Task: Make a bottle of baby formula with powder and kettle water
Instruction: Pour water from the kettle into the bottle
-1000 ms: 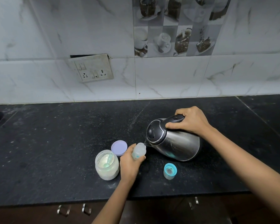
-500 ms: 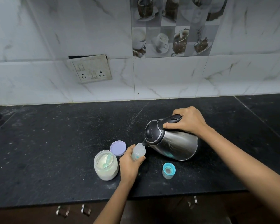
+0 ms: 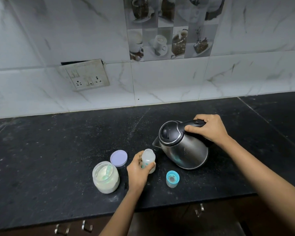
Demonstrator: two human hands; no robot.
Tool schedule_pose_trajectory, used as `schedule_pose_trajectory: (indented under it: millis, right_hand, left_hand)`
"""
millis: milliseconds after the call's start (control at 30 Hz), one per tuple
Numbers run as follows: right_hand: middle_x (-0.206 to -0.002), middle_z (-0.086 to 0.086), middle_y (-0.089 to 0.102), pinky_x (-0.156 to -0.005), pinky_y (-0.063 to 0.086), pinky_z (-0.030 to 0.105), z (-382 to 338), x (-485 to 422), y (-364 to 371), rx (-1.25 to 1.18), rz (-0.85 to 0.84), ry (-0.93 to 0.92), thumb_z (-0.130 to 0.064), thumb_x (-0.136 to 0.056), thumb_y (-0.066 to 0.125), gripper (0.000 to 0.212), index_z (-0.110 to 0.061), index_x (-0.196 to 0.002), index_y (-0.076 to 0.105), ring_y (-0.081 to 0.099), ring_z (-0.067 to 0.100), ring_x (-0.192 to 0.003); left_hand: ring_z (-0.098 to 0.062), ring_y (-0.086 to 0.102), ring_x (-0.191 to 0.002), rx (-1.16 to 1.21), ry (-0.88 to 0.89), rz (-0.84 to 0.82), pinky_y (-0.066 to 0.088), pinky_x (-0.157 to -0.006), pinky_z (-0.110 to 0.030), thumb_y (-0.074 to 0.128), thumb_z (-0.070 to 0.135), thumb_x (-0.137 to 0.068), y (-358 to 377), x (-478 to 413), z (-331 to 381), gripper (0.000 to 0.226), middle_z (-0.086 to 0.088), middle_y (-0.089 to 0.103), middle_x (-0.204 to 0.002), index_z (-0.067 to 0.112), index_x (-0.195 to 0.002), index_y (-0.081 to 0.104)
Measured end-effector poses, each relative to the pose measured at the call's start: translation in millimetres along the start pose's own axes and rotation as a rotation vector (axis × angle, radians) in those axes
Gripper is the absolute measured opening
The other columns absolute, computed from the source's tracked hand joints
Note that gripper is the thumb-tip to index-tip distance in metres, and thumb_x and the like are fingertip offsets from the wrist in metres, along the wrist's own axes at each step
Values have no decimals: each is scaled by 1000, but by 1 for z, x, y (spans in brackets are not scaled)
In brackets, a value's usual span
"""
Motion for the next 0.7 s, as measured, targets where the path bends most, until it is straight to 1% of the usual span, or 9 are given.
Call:
schedule_pose_trajectory:
  millis: [100, 167, 200, 267, 333, 400, 500, 600, 700]
  right_hand:
    - [-57, 5, 61, -56, 42, 32, 19, 3, -7, -99, 53, 37, -61, -56, 72, 46, -16, -62, 65, 49, 8, -55]
    - [-60, 9, 61, -57, 39, 29, 31, 5, -12, -155, 92, 70, -61, -59, 70, 44, -17, -64, 67, 48, 8, -57]
    - [-60, 7, 61, -58, 39, 27, 36, 6, -15, -178, 110, 84, -61, -62, 67, 42, -20, -64, 68, 49, 7, -57]
    - [-57, -5, 60, -58, 38, 17, 44, 9, -21, -209, 139, 121, -60, -71, 64, 30, -31, -62, 68, 50, 3, -58]
    - [-55, -16, 59, -58, 37, 11, 50, 13, -26, -210, 157, 150, -50, -85, 63, 28, -42, -58, 65, 51, 0, -57]
    - [-60, -18, 62, -64, 39, 14, 60, 15, -29, -210, 174, 188, -44, -92, 59, 33, -40, -60, 67, 54, -3, -61]
    - [-68, -14, 68, -72, 43, 24, 72, 19, -31, -231, 185, 253, -46, -93, 56, 33, -34, -64, 69, 58, -1, -69]
    - [-56, -23, 59, -70, 40, 27, 81, 24, -31, -251, 183, 278, -41, -95, 54, 42, -39, -54, 63, 52, 1, -65]
    - [-55, -22, 56, -69, 38, 28, 89, 31, -31, -286, 181, 286, -40, -96, 53, 43, -38, -55, 63, 50, -2, -62]
  left_hand:
    - [1, 61, -101, -12, -4, 9, 49, -92, -23, 83, 14, -68, 2, 3, -2, 51, 16, 67, -107, 28, -112, 62]
    - [1, 61, -102, -16, -1, 10, 47, -92, -20, 83, 13, -68, 2, 6, -3, 51, 18, 66, -108, 27, -113, 62]
    - [1, 60, -103, -18, -1, 8, 46, -91, -18, 83, 13, -69, 2, 7, -3, 52, 18, 65, -109, 26, -114, 61]
    - [2, 60, -103, -18, 2, 4, 44, -88, -12, 82, 12, -70, 2, 11, -2, 51, 19, 64, -108, 25, -114, 61]
    - [5, 60, -101, -18, 11, 5, 43, -82, -6, 81, 11, -70, 2, 14, -1, 48, 20, 64, -106, 27, -111, 61]
    - [10, 59, -99, -26, 20, 9, 41, -80, -3, 81, 11, -70, 0, 15, 0, 47, 20, 65, -105, 27, -110, 62]
    - [12, 58, -98, -40, 23, 13, 42, -80, -3, 81, 11, -70, -4, 17, -3, 48, 18, 65, -105, 24, -111, 62]
    - [9, 60, -98, -43, 17, 18, 44, -82, -6, 82, 12, -69, -8, 19, -7, 49, 17, 66, -106, 25, -111, 62]
    - [10, 59, -99, -38, 22, 12, 44, -83, -6, 82, 12, -69, -10, 21, -11, 48, 17, 66, -106, 26, -111, 62]
Point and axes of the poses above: each hand's wrist, its own x-axis away from the middle knuckle, its own y-axis out of the palm, z = x × y, the point moved 3 cm from there along -x, towards the middle knuckle
